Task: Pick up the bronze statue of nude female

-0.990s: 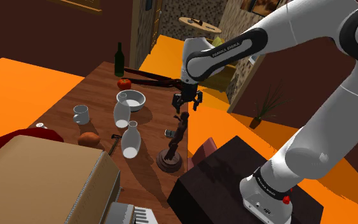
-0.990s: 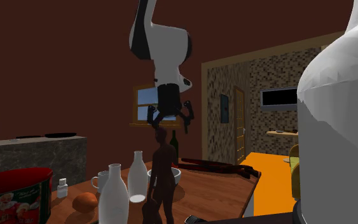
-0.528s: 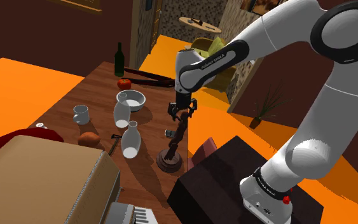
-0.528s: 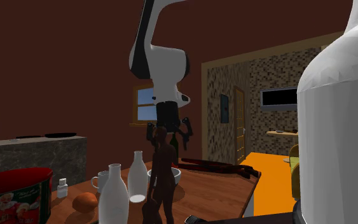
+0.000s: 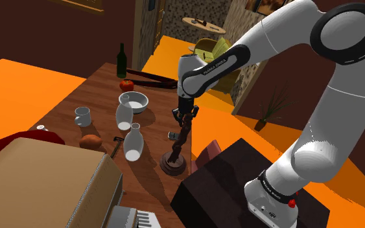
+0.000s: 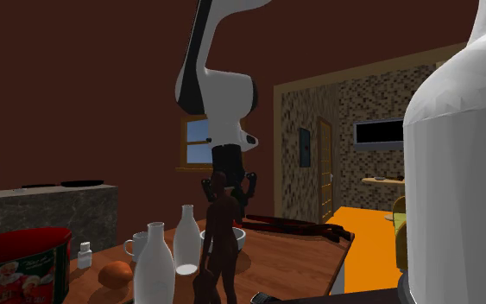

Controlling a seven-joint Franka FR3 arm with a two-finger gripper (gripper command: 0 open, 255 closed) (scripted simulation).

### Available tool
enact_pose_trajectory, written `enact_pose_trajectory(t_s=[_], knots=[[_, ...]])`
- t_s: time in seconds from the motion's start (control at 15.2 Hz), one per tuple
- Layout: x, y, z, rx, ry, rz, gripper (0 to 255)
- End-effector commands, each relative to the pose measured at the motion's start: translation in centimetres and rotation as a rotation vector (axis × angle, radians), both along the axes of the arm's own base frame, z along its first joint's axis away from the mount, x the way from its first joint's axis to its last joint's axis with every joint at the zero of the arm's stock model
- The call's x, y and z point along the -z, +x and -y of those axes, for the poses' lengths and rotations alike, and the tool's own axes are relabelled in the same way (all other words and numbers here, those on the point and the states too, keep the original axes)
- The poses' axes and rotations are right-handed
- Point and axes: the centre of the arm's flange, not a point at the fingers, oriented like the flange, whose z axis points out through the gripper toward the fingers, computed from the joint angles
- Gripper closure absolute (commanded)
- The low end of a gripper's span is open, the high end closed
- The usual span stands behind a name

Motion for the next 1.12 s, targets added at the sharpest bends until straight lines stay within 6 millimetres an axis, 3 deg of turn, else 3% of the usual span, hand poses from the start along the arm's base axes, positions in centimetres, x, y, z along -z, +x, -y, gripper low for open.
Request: enact_pose_trajectory(t_s=[0.0, 0.33, 1.06], knots=[[0.1, -0.1, -0.1, -0.001, 0.000, -0.002, 255], [0.1, -0.1, -0.1, -0.001, 0.000, -0.002, 255], [-5.7, -0.1, -0.1, -0.001, 0.000, -0.002, 255]])
